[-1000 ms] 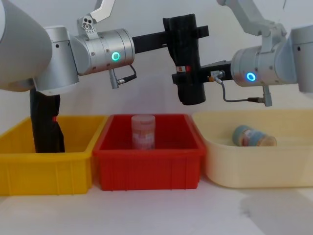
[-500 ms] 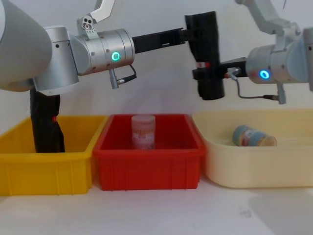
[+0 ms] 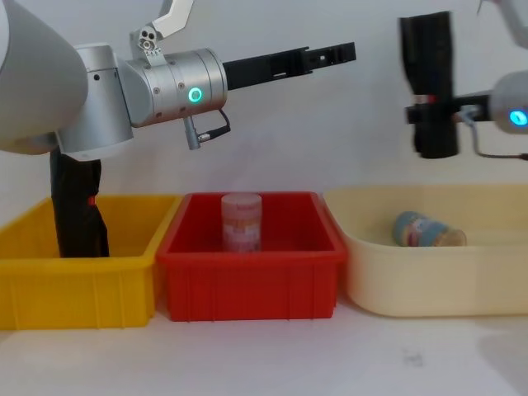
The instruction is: Pick up the garbage bag with the one hand and transfer it to the other hand.
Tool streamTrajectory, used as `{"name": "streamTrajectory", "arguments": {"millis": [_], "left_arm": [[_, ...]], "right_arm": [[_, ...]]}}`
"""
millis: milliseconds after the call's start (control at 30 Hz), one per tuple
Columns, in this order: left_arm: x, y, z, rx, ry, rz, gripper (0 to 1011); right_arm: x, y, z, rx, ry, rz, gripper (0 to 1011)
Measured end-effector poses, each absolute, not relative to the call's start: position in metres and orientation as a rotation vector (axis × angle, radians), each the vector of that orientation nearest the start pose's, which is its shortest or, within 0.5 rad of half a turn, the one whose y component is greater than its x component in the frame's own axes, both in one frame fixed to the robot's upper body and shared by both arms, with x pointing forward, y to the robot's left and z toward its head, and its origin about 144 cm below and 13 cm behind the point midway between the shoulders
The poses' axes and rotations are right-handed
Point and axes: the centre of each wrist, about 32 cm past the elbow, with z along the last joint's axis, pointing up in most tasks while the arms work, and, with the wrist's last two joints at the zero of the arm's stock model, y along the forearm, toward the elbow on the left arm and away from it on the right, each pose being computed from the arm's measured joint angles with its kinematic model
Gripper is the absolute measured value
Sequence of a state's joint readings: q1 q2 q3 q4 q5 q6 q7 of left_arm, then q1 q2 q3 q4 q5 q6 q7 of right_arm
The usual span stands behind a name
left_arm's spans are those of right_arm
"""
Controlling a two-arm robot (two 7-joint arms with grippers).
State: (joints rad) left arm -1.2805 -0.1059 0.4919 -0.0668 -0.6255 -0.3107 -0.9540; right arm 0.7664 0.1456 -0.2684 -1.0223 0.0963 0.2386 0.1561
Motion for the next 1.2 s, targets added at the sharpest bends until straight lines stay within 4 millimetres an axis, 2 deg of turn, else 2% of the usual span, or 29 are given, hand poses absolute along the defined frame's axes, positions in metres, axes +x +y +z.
{"name": "streamTrajectory", "arguments": {"millis": [133,300,600,833,1200], "left_arm": [[0.715,0.153,1.29,-0.187,-0.015,0.521,1000],[0.715,0.153,1.29,-0.187,-0.015,0.521,1000],[0.715,0.153,1.29,-0.187,-0.015,0.521,1000],[0.715,0.153,1.29,-0.187,-0.015,0.521,1000],[0.715,0.153,1.29,-0.187,-0.015,0.521,1000]], "right_arm": [[0.642,-0.239,1.288,-0.183,-0.102,-1.358,545],[0.638,-0.248,1.29,-0.177,-0.104,-1.391,563],[0.631,-0.262,1.293,-0.167,-0.109,-1.443,827],[0.628,-0.267,1.294,-0.164,-0.111,-1.461,995],[0.626,-0.271,1.295,-0.161,-0.113,-1.475,1001]]}}
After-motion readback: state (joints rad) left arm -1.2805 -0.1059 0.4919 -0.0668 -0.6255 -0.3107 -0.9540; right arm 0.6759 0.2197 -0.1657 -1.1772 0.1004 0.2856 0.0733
